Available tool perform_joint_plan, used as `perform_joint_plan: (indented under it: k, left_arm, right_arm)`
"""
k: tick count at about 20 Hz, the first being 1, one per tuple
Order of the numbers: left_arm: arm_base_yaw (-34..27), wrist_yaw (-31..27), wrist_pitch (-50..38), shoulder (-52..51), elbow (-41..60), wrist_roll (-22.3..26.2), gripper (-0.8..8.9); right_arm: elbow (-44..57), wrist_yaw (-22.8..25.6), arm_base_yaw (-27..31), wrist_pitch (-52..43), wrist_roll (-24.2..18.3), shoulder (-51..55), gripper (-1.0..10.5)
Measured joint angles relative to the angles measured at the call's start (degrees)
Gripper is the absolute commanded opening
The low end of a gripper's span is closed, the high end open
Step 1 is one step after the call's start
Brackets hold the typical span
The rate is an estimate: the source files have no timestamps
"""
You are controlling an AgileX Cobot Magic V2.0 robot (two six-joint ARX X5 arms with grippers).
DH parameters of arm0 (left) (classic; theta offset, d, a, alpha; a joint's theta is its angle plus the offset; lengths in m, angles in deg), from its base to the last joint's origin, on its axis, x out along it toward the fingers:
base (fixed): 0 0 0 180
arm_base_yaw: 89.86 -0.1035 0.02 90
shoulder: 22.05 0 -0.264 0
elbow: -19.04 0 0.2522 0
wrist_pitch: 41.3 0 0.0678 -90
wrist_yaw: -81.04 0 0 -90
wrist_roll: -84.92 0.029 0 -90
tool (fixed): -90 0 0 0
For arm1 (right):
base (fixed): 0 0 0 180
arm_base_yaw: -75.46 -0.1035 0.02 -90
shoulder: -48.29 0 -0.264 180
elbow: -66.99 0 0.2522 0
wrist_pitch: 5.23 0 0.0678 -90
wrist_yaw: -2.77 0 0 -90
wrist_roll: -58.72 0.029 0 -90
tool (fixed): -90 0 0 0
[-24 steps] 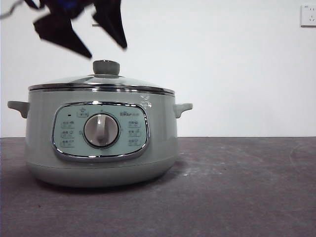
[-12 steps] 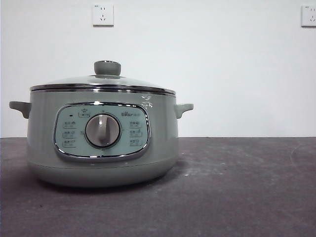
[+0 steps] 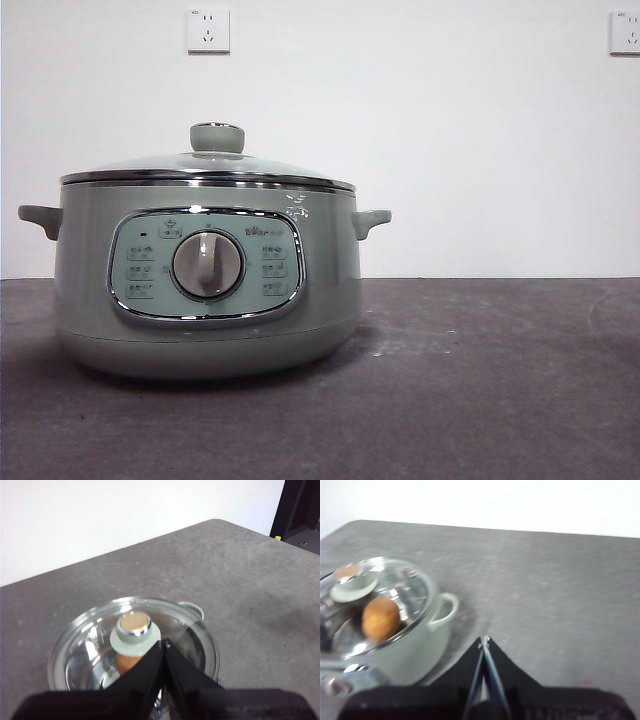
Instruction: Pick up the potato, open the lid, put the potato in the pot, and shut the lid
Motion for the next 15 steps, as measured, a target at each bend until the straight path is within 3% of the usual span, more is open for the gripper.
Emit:
perform_joint_plan:
  k: [6,15]
  left_arm:
    - [0.02,-0.02,-5.77,-5.70,11.47,-0.61,-0.08]
    - [0.02,-0.04,-3.93,-7.37,14.99,-3.82,-0.04]
  right_arm:
    - [9.97,-11.65,-0.13,-12.37,-0.61,1.95,-0.2]
    - [11.91,-10.19,-0.33,-14.23,-0.57,-4.57,0.0]
